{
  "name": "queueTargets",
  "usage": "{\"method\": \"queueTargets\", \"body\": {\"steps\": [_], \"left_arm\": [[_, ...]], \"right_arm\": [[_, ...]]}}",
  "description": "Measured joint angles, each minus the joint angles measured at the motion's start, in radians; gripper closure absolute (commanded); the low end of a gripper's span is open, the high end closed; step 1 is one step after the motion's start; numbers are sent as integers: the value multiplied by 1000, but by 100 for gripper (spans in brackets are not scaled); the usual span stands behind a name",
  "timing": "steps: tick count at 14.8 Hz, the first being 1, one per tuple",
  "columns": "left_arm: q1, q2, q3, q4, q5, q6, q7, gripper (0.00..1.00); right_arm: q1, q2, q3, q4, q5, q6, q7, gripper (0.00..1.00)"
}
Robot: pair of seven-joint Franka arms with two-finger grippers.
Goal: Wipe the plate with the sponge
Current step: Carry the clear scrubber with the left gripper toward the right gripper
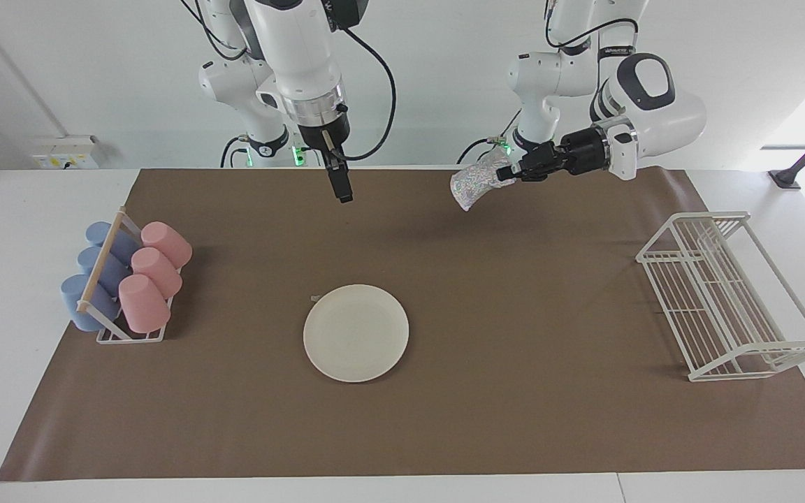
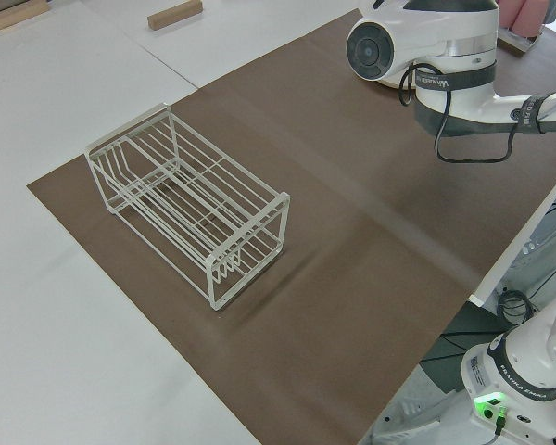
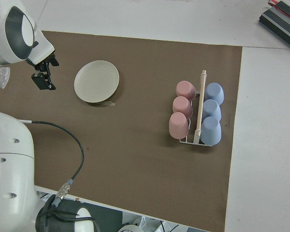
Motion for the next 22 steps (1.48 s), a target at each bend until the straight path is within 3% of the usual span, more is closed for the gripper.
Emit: {"method": "queueTargets", "body": {"steps": [7, 11, 22], "left_arm": [[-138, 1, -1, -51, -81, 75, 124, 100], [-141, 1, 0, -53, -81, 76, 133, 100], [-141, 1, 5, -54, -81, 75, 136, 100]], "right_arm": [[138, -3, 5, -57, 17, 146, 195, 0], [188, -7, 5, -102, 37, 265, 285, 0], [221, -49, 22, -218, 40, 373, 301, 0]]}}
